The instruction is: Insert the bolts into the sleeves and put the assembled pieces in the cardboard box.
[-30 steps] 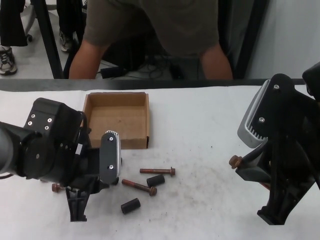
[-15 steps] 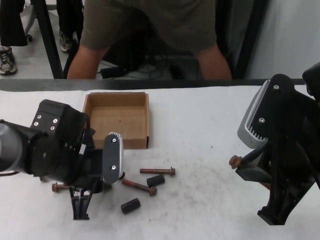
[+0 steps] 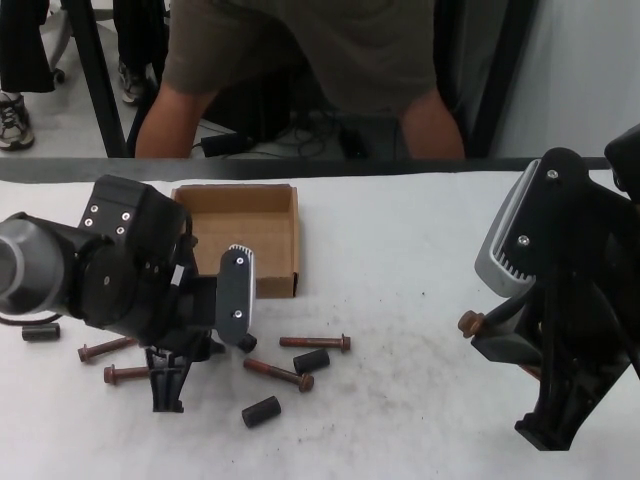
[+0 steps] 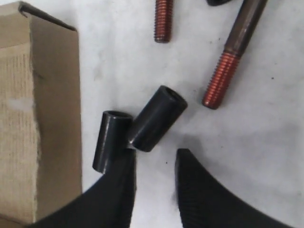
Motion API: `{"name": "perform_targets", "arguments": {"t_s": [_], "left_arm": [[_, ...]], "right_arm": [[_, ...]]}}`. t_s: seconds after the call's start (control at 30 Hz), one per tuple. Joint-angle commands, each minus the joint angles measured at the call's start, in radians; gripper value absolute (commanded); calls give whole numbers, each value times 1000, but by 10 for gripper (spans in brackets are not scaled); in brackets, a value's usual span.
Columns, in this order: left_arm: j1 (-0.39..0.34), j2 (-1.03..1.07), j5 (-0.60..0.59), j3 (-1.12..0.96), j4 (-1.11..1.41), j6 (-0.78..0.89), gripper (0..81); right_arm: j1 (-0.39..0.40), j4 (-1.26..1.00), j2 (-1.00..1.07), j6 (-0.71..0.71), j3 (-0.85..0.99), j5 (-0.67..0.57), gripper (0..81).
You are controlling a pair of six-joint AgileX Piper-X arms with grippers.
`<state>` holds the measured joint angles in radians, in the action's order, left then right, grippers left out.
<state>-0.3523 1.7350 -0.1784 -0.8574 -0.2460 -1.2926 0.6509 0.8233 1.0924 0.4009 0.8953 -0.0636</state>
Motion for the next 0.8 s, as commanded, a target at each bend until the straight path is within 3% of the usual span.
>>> {"name": "perform_targets", "arguments": {"t_s": [0.0, 0.23, 0.77], "left_arm": [[-10, 9, -7, -8, -5, -37, 279], [-19, 9, -31, -8, 9, -141, 279], [-19, 11, -34, -9, 49, -152, 279]], "right_arm": [[-3, -5, -13, 3, 0, -10, 2], [-3, -14, -13, 2, 0, -10, 2], [-3, -14, -13, 2, 0, -10, 2]]}}
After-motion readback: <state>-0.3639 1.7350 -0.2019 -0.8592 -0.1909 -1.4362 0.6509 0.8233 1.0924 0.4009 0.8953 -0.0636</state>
